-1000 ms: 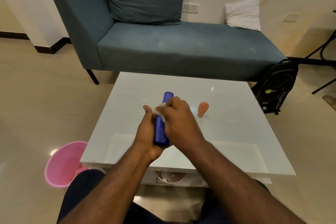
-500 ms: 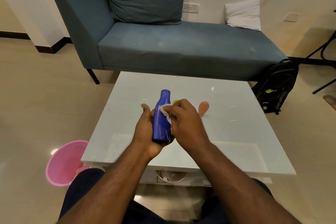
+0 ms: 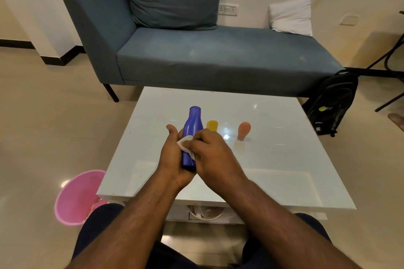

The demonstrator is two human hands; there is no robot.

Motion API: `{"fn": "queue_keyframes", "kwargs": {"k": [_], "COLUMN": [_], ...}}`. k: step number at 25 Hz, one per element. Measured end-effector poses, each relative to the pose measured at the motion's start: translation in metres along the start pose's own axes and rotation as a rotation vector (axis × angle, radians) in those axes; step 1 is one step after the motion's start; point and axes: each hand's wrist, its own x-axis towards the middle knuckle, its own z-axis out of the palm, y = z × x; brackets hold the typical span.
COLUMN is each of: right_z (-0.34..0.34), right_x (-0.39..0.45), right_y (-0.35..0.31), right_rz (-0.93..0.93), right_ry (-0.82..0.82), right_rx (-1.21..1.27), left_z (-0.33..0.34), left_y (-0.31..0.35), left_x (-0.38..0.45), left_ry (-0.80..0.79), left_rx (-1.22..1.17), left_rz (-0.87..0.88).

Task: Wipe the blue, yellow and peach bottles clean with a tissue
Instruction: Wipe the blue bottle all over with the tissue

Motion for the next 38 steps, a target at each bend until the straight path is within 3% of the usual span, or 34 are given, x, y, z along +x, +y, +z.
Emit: {"fn": "queue_keyframes", "kwargs": {"k": [3, 7, 10, 15, 18, 22, 26, 29, 33, 37, 38], "right_z": [-0.006, -0.001, -0.004, 0.005, 0.0, 0.006, 0.003, 0.007, 0.005, 0.013, 0.012], "right_x": [0.005, -0.004, -0.001, -0.007, -0.002, -0.013, -0.01, -0.016, -0.017, -0.028, -0.027], "right_y": [0.003, -0.006, 0.003, -0.009, 0.001, -0.015, -0.006, -0.018, -0.006, -0.015, -0.01], "right_rz": [0.18, 0.001, 0.217, 0.072, 0.256, 0.043, 0.223, 0.06, 0.192, 0.007, 0.069], "right_ry": [0.11, 0.003, 0.083, 0.026, 0.101, 0.03, 0.109, 0.066, 0.104, 0.075, 0.093], "right_rx": [0.068, 0.028, 0.122, 0.05, 0.135, 0.009, 0.104, 0.017, 0.088, 0.022, 0.07], "left_z": [0.001, -0.003, -0.002, -0.003, -0.003, -0.005, -0.003, -0.004, -0.006, -0.004, -0.004], "left_y": [-0.005, 0.001, -0.002, 0.002, -0.001, 0.004, 0.0, 0.005, 0.005, 0.01, 0.011], "left_x": [0.0, 0.0, 0.002, 0.002, 0.003, 0.007, 0.007, 0.009, 0.008, 0.01, 0.009], "left_ry": [0.017, -0.006, 0.003, -0.029, -0.004, -0.029, -0.025, -0.018, -0.002, 0.015, 0.009], "left_rx": [0.052, -0.009, 0.057, 0.003, 0.036, -0.019, 0.009, -0.009, 0.0, 0.003, -0.014], "left_rz": [0.004, 0.006, 0.02, -0.011, 0.02, -0.015, 0.023, 0.019, 0.051, 0.08, 0.074]}}
